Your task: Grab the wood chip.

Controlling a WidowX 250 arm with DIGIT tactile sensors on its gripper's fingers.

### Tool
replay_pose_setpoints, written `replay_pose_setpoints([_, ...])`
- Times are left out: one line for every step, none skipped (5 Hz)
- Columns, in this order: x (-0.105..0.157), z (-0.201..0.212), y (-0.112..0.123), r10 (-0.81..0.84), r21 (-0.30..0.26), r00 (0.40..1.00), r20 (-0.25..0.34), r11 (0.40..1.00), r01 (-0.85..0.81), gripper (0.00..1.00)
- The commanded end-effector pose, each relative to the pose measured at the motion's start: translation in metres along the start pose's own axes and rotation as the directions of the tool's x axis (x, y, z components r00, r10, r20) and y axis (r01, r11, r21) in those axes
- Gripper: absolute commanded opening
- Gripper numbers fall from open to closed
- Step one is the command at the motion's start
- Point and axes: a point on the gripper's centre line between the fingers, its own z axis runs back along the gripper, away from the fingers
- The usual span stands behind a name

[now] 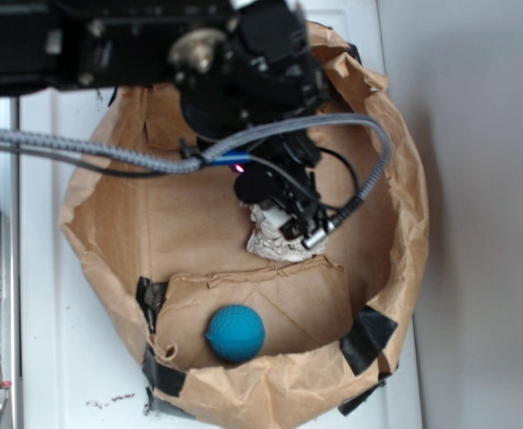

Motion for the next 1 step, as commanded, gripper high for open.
replay_pose_setpoints([-0.0041,0.0515,-0.0163,-0.219,0.048,0.975,0.031,0.975,0.218,0.0])
